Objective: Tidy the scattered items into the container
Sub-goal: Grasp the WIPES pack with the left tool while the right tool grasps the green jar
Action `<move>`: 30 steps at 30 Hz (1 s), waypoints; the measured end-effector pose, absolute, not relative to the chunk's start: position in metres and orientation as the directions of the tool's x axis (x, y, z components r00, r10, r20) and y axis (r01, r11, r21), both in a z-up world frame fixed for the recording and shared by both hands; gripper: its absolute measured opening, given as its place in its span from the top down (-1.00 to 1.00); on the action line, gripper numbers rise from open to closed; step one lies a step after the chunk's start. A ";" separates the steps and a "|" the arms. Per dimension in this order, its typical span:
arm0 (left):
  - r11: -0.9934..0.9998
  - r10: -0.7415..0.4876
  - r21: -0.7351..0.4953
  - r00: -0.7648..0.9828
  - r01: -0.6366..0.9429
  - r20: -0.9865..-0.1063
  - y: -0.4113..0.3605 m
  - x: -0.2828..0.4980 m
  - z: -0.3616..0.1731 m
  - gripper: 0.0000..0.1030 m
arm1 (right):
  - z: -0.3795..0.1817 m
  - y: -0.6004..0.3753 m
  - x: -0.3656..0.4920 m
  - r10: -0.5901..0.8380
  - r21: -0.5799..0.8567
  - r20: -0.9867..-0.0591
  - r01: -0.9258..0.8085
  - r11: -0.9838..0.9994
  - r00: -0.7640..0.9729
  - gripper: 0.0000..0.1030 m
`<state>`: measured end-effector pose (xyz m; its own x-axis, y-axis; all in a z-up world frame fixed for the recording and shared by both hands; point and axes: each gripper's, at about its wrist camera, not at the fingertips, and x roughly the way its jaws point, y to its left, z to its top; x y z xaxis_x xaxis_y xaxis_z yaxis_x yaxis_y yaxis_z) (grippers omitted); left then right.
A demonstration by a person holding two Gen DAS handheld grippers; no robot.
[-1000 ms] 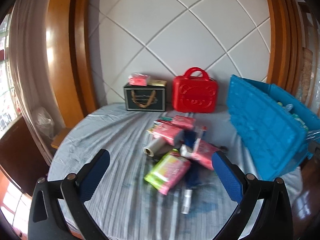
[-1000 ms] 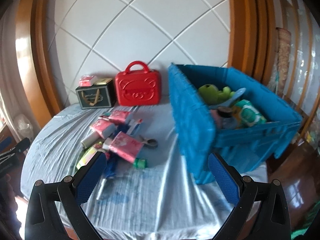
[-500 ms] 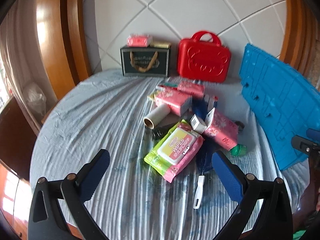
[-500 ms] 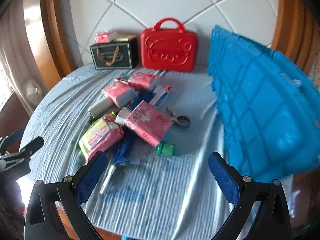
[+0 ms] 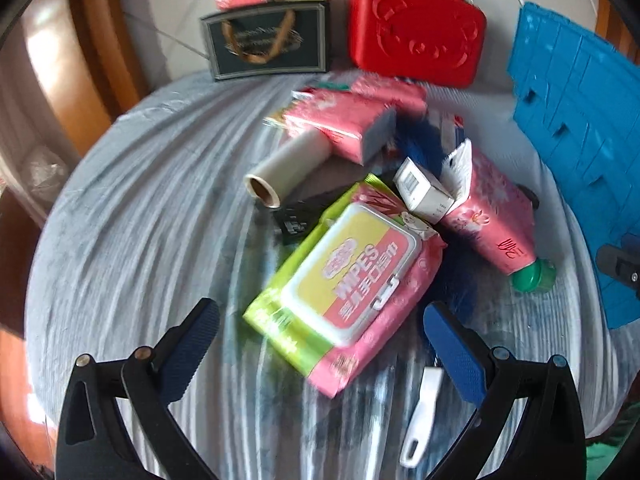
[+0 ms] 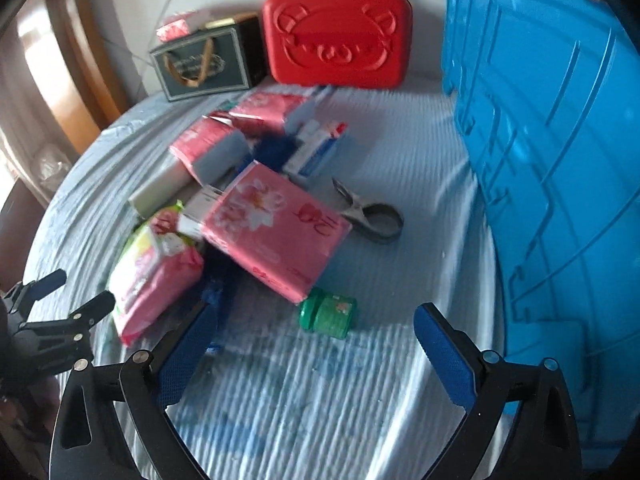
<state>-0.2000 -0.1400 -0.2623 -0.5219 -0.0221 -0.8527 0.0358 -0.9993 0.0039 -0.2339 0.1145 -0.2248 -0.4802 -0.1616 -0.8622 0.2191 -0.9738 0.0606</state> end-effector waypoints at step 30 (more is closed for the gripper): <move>-0.999 -0.036 0.043 -0.493 -0.004 -0.869 -0.107 -0.261 -0.327 -1.00 | -0.337 0.122 -0.267 -0.102 0.098 -0.910 0.031 -0.995 -0.402 -0.42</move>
<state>-0.2607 -0.1068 -0.3273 -0.4935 -0.0358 -0.8690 -0.0035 -0.9991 0.0432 -0.2669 0.1219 -0.3369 -0.4023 -0.1024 -0.9098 0.0307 -0.9947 0.0984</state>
